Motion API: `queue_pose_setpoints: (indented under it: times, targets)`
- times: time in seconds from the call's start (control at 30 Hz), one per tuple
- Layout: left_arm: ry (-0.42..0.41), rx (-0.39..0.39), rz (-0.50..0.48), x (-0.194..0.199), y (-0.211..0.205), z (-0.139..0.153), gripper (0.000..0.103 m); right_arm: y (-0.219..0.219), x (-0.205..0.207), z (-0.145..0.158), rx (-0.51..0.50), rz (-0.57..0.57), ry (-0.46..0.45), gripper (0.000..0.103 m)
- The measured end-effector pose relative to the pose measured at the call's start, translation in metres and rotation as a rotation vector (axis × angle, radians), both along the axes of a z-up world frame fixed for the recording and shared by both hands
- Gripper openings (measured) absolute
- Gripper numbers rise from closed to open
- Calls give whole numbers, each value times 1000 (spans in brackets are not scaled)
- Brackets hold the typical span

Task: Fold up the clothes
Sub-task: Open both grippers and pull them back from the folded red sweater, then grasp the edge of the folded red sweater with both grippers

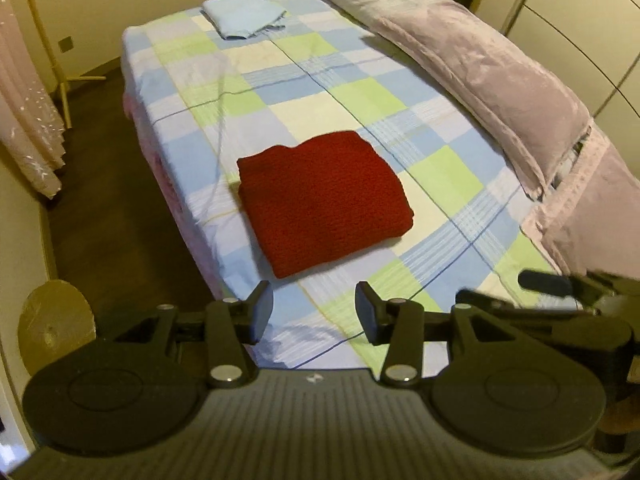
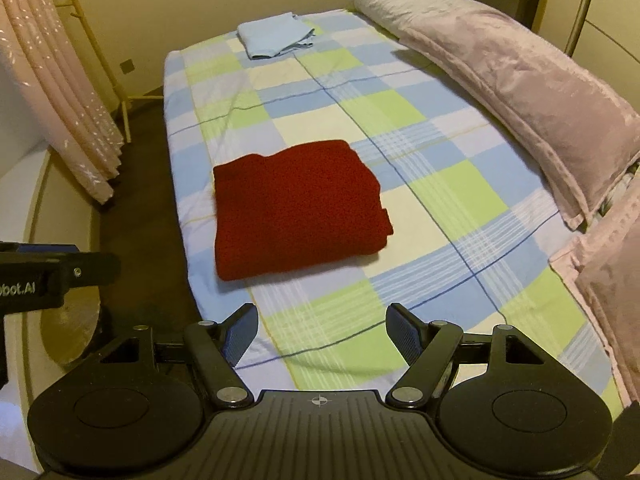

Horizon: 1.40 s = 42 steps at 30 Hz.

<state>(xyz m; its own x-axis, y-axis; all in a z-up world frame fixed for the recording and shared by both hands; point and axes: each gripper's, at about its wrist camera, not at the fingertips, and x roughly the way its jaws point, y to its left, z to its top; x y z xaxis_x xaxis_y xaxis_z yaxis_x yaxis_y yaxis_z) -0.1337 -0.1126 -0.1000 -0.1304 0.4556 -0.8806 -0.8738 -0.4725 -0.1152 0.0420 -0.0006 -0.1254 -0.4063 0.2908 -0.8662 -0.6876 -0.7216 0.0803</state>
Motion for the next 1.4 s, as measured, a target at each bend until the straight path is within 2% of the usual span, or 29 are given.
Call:
queue_pose_setpoints:
  times: [0.37,0.53,0.67,0.8,1.0,1.1,1.2,1.4]
  targets:
    - [-61,8,-72,-62,-13,-7,46,-14,-58,-2,12,-98,-12,74]
    - [-153,4,-57,-95,-27,-27,48,-19,-74,-16,-14,-144,-32,74]
    - [-326,70,5,-127,-36,-55,48,-16,-74,-36,-60,-178,-44,74]
    - [-458,142,69,-151,-28,-95,48,-2,-60,-62,-117,-231,-46,74]
    - [-652,248,167,-186,-17,-155,52,49,-33,-93,-245,-325,88,74]
    - [-669,259,224,-192,2,-197,58,85,-33,-110,-287,-353,97,74]
    - [-689,258,237,-195,25,-238,58,119,-39,-126,-300,-353,80,74]
    - [-781,271,316,-196,53,-297,63,179,-48,-154,-318,-318,96,74]
